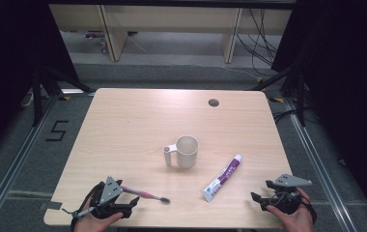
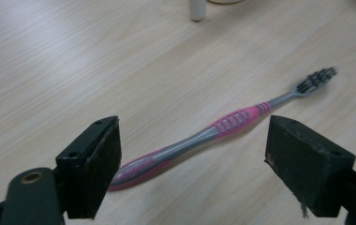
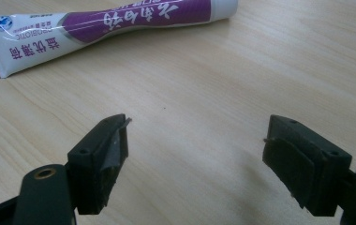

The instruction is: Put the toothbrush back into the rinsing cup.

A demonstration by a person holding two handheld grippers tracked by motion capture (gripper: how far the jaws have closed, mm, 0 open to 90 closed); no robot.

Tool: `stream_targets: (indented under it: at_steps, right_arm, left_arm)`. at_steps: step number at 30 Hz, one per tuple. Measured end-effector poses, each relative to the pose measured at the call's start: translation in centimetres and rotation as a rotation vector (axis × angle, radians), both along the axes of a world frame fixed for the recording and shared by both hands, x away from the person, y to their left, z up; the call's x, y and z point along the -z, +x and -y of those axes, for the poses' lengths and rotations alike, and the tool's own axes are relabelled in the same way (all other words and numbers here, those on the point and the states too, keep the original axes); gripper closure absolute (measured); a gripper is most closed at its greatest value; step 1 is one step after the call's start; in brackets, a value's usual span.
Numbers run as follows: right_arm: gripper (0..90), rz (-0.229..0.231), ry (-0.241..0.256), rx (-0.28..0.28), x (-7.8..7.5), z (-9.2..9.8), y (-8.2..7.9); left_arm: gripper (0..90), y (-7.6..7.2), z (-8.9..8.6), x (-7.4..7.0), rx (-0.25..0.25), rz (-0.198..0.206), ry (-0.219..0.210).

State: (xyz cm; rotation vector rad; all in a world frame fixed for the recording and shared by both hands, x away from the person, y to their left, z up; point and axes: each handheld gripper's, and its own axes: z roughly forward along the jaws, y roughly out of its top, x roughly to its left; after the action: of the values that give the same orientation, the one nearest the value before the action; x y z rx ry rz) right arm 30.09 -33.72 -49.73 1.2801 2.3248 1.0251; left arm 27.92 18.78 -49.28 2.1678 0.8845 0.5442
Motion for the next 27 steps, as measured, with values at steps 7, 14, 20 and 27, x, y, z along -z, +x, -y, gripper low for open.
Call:
stream_targets:
  at_steps: [7, 14, 20, 27]
  right_arm:
    - [23.1, 0.006, -0.001, -0.001, 0.0, 0.1, 0.0]
    - [23.2, 0.002, 0.000, -0.005, 0.0, 0.0, 0.0]
    - [23.3, 0.003, -0.010, 0.003, -0.1, -0.1, 0.0]
    - [23.3, 0.000, 0.001, -0.007, 0.0, -0.1, 0.1]
  left_arm:
    - [18.3, 0.7, 1.1, -0.6, 0.104, 0.016, 0.033]
    - [17.3, 1.8, 1.4, -1.0, 0.197, -0.022, 0.107]
    - [21.0, 2.7, 2.0, -1.1, 0.273, -0.042, 0.167]
    - [33.2, 3.7, 2.8, -0.7, 0.327, -0.093, 0.258]
